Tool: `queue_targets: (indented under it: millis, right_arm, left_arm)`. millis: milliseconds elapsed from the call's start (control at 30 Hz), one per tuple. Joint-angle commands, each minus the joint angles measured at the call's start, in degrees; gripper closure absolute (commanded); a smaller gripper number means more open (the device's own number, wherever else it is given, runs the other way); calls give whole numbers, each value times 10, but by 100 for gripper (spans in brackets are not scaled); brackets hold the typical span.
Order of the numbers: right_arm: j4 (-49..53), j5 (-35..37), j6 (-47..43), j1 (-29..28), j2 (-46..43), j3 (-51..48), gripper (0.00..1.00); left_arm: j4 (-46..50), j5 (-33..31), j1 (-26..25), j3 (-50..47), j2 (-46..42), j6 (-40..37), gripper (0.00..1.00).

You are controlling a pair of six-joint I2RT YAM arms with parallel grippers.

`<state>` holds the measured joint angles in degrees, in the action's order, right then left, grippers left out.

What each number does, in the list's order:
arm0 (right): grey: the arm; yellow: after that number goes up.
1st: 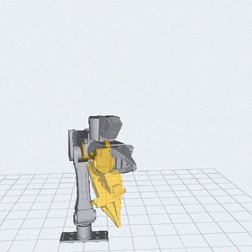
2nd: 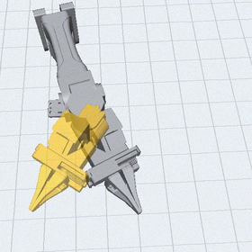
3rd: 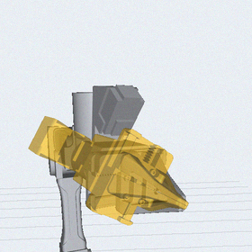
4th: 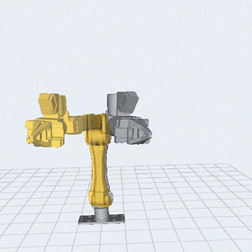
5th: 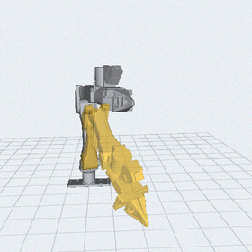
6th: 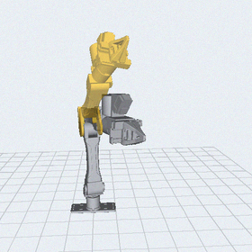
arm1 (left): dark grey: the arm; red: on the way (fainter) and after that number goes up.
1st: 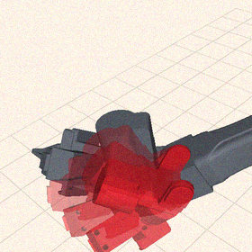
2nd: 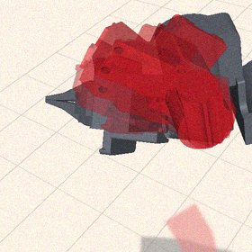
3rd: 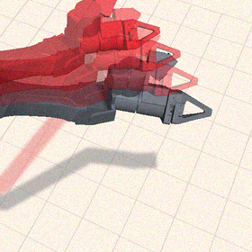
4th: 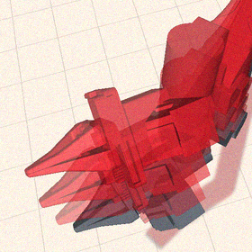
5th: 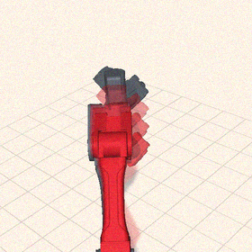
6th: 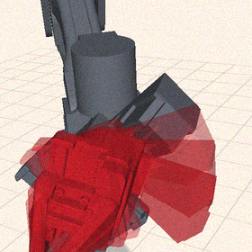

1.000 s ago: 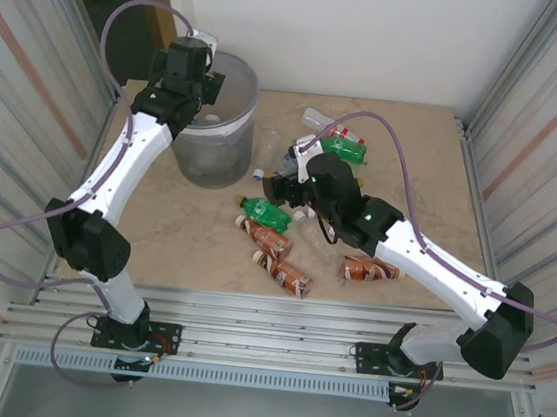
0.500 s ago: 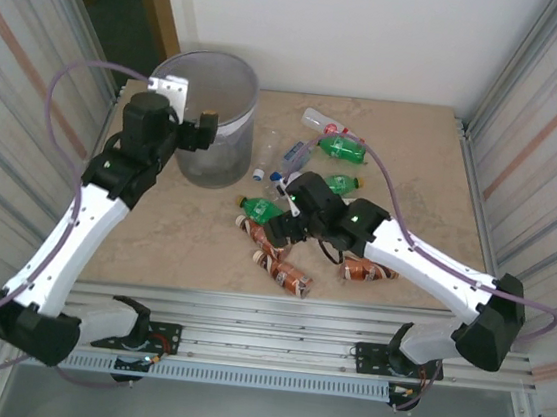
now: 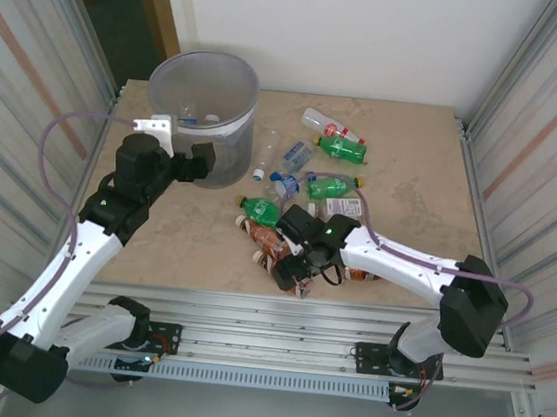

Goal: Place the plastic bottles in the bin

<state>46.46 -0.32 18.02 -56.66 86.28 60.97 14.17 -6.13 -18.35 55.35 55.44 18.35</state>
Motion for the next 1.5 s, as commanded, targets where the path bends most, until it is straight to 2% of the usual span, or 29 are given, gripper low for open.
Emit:
queue_targets:
  millis: [0, 467, 733, 867, 1100, 1467]
  right_arm:
    - [-5, -4, -1, -6, 21, -10, 13]
    - [-33, -12, -50, -12, 107, 6, 16]
    - [-36, -11, -73, -13, 142, 8, 23]
    - [-30, -1, -82, -15, 155, 20, 29]
    - [-15, 29, -88, -31, 161, 42, 48]
    - [-1, 54, -82, -40, 140, 53, 54]
  left_arm:
    - [-39, 40, 15, -9, -4, 33, 1]
    - [-40, 59, 37, -20, 6, 41, 1]
    - [-45, 64, 50, -31, 1, 48, 1]
    - [-46, 67, 54, -34, -2, 50, 1]
    - [-46, 68, 62, -41, -12, 50, 1]
    - [-45, 71, 70, -47, -22, 54, 1]
